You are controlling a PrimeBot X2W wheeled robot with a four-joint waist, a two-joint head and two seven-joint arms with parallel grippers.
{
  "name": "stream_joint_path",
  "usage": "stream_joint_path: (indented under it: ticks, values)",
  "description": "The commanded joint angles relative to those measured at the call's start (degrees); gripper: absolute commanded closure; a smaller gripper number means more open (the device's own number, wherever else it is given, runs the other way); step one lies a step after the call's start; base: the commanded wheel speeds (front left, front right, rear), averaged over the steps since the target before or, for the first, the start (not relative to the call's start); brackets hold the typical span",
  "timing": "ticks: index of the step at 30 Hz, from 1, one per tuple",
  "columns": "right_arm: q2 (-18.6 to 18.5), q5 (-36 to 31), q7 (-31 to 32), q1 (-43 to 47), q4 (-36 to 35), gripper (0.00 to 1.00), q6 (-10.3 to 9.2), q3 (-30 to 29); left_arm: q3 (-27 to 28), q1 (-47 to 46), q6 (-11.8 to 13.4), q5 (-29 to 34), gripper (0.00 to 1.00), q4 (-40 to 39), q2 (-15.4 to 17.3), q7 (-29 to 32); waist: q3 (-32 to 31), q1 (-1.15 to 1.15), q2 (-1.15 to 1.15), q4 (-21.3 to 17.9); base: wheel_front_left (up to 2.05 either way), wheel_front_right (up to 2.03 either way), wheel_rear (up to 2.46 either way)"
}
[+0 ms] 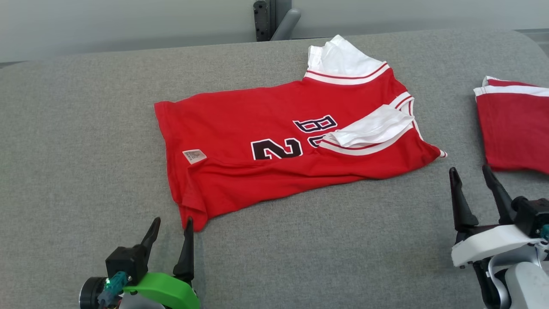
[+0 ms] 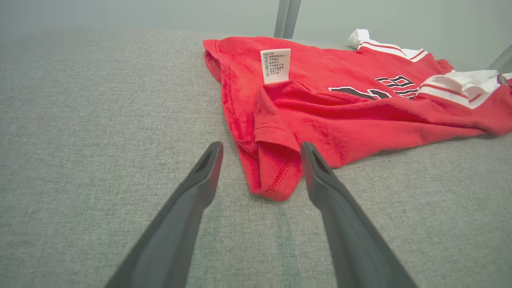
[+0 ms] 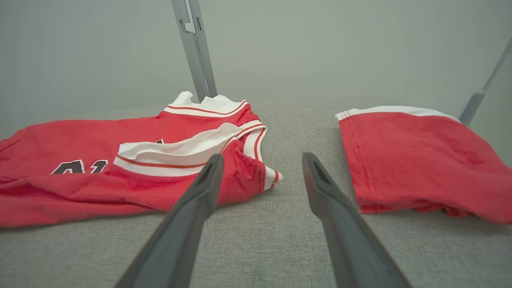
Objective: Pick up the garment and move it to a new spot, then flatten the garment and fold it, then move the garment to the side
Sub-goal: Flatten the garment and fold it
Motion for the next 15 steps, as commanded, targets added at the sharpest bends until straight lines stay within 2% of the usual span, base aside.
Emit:
stream_joint_path:
  ticks: [1,7,15]
  values:
    - [0.7,-1.1,-0.2,0.4,-0.2,0.00,-0.02,-0.1,0.0,-0.2,-0.5,-0.2,0.00,1.0,-0.4,-0.4,-0.1,0.00,0.19,0.0,0.00,0.00,0.00]
    - [0.3,-1.2,-0.2,-3.4,4.8,0.00,-0.02,1.8,-1.3,-4.7,-1.5,-0.7,0.00,4.3,-1.6,2.5,0.7,0.00,0.19,0.4,0.00,0.00,0.00]
    - [-3.4,-1.6,4.4,-14.1,15.5,0.00,-0.02,8.6,-3.0,-10.4,-1.5,-1.6,0.00,8.7,-4.0,8.8,3.5,0.00,0.19,1.2,0.00,0.00,0.00]
